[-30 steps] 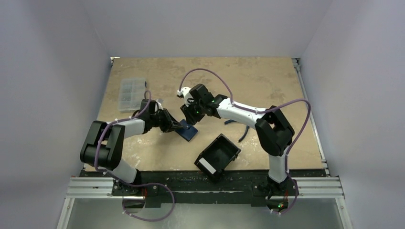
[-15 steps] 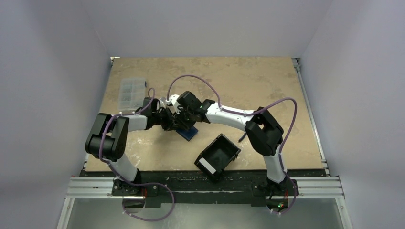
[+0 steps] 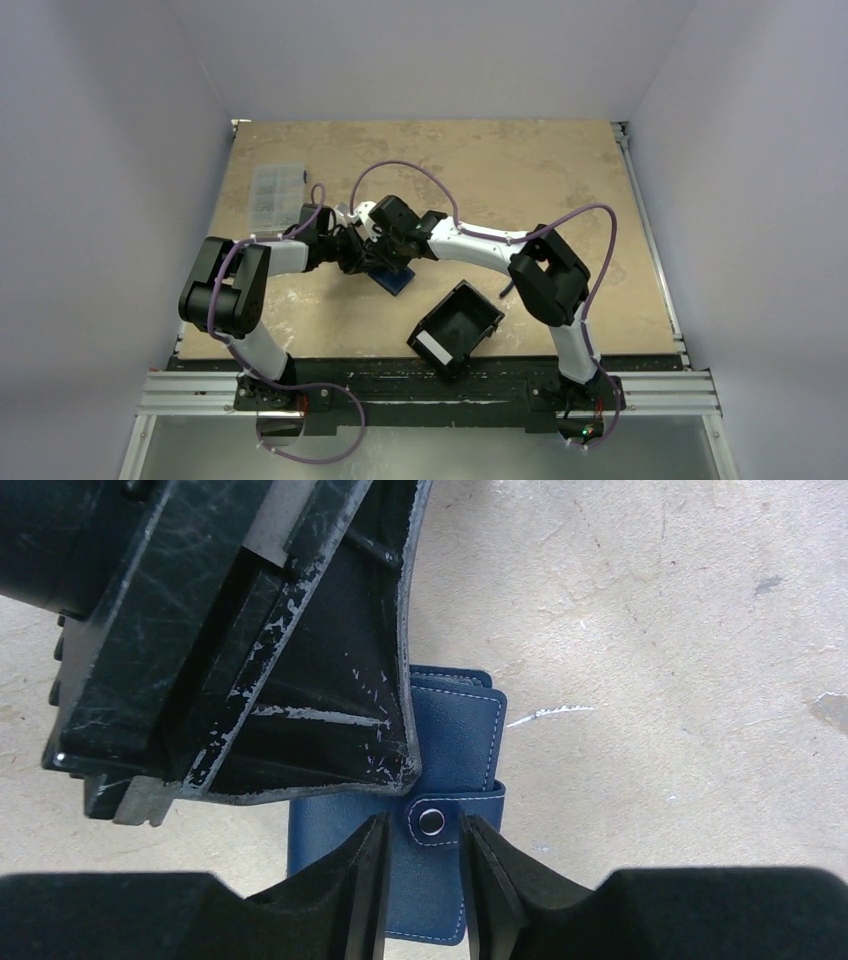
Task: Put the credit cards into the card holder
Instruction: Close the card holder at the center of the board.
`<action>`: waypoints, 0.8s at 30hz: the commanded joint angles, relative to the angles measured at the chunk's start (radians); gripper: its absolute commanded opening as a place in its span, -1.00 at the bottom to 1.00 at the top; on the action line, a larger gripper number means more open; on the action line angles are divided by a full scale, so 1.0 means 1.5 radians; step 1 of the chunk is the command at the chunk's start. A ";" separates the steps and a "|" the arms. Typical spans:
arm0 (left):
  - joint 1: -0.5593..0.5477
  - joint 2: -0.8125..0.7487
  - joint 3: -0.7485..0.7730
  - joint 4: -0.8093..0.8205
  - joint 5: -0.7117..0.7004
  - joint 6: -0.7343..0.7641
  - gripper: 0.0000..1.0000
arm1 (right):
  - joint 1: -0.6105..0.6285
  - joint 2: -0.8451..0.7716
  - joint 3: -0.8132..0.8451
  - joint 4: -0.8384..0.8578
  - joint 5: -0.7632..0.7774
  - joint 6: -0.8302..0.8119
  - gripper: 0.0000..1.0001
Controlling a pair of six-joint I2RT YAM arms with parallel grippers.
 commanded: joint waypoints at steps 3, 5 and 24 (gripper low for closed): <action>0.003 0.007 0.004 -0.003 -0.025 0.029 -0.95 | -0.001 0.001 0.014 0.010 0.021 -0.008 -0.27; 0.003 0.007 0.004 -0.003 -0.024 0.029 -0.95 | -0.001 0.003 0.016 0.008 0.017 -0.008 -0.25; 0.004 0.014 0.003 -0.001 -0.020 0.030 -0.95 | -0.006 -0.003 0.009 0.023 -0.007 0.023 -1.00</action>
